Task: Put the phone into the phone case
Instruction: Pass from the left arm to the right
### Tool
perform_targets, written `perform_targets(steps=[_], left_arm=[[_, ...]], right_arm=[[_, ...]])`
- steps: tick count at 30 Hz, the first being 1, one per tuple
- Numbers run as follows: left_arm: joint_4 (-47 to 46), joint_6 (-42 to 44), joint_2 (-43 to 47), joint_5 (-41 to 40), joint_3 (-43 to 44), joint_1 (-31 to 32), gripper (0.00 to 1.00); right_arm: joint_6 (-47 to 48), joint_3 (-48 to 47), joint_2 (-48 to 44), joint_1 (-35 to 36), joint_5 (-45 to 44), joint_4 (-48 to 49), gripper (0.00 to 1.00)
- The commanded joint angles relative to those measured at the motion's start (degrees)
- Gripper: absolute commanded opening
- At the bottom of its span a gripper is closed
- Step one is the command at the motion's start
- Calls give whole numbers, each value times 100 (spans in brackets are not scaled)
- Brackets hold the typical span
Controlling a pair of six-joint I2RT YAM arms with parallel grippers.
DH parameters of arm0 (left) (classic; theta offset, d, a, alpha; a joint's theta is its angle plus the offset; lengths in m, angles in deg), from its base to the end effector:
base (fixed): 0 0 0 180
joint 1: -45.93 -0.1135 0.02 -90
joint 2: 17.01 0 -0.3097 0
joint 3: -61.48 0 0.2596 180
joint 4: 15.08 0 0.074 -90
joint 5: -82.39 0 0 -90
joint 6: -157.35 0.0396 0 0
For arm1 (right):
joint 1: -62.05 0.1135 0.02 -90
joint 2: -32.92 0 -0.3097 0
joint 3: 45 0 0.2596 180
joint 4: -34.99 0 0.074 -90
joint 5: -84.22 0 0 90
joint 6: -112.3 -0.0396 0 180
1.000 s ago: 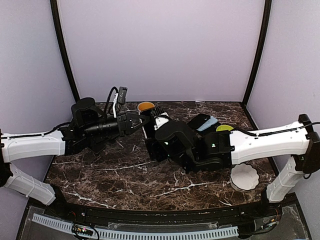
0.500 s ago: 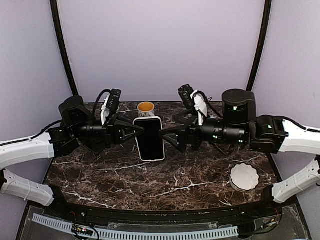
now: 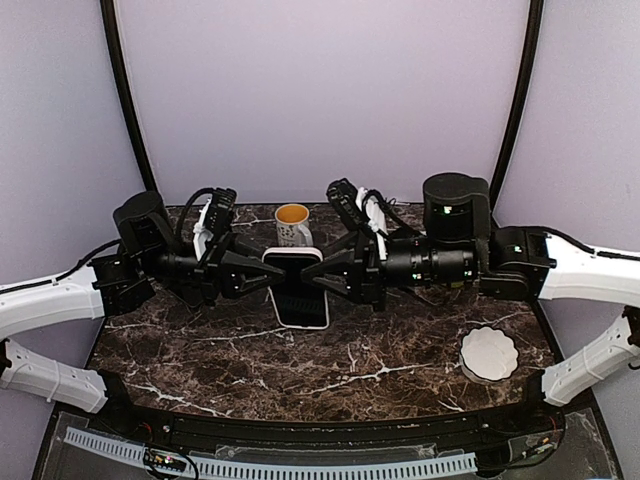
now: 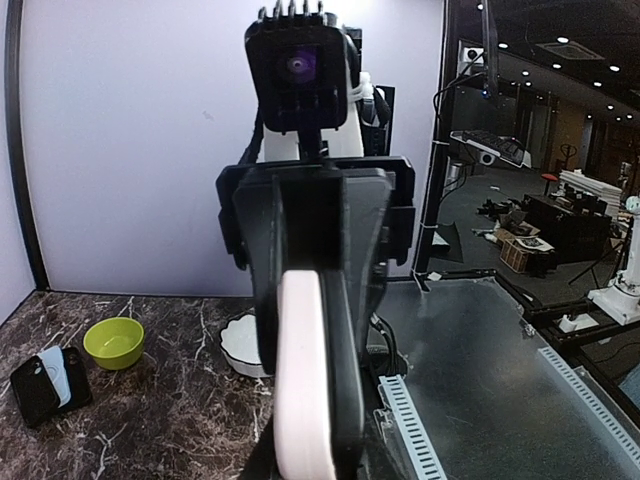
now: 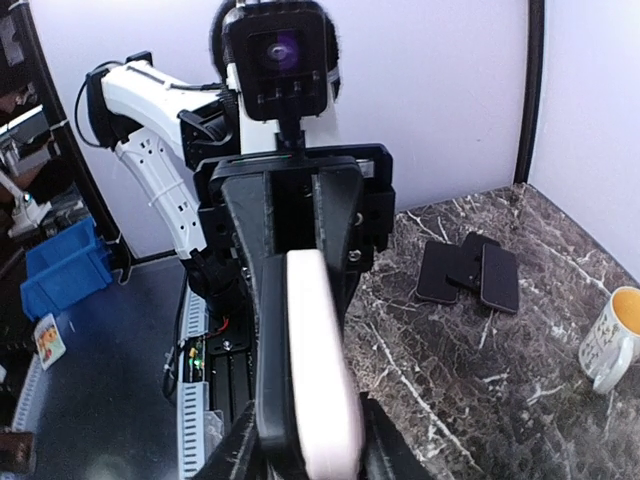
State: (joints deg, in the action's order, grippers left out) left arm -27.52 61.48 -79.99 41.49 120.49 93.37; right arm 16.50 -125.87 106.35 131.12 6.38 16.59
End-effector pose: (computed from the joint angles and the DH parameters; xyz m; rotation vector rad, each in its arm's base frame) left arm 0.1383 -0.1949 0.3861 1.2244 1.0756 -1.3373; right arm 0.0993 0.2829 0.4225 -1.1352 1.5255 1.1101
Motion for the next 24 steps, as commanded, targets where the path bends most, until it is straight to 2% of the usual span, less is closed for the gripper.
perform_targets(steps=[1, 2, 8, 10, 11, 13, 15, 16, 18, 19, 20, 21, 24], left_arm=[[-189, 202, 59, 119, 265, 56, 0], [-191, 201, 62, 120, 279, 62, 0], [85, 242, 87, 132, 328, 72, 0], [174, 217, 112, 79, 324, 69, 12], [191, 209, 129, 42, 318, 67, 26], [208, 183, 168, 7, 295, 72, 39], [173, 133, 205, 3, 273, 68, 40], [131, 87, 220, -1, 267, 70, 38], [40, -34, 220, -9, 255, 69, 24], [-30, -75, 202, 13, 248, 71, 10], [-61, -165, 182, 39, 241, 72, 4], [-80, -245, 140, 98, 236, 72, 1], [-104, -345, 103, 103, 204, 64, 0]], right_arm=[[-32, -217, 102, -81, 170, 254, 8], [-39, -245, 142, -98, 167, 196, 1], [31, -194, 9, -159, 249, 334, 0], [68, -193, -56, -171, 272, 372, 0], [85, -197, -77, -175, 307, 380, 0], [121, -231, -106, -180, 438, 372, 0], [160, -260, -126, -177, 568, 363, 0], [166, -269, -129, -179, 609, 362, 0], [192, -293, -134, -177, 632, 332, 0], [205, -298, -140, -179, 615, 314, 0], [215, -298, -151, -177, 592, 311, 0], [219, -292, -171, -181, 564, 318, 0], [206, -257, -197, -186, 519, 354, 0]])
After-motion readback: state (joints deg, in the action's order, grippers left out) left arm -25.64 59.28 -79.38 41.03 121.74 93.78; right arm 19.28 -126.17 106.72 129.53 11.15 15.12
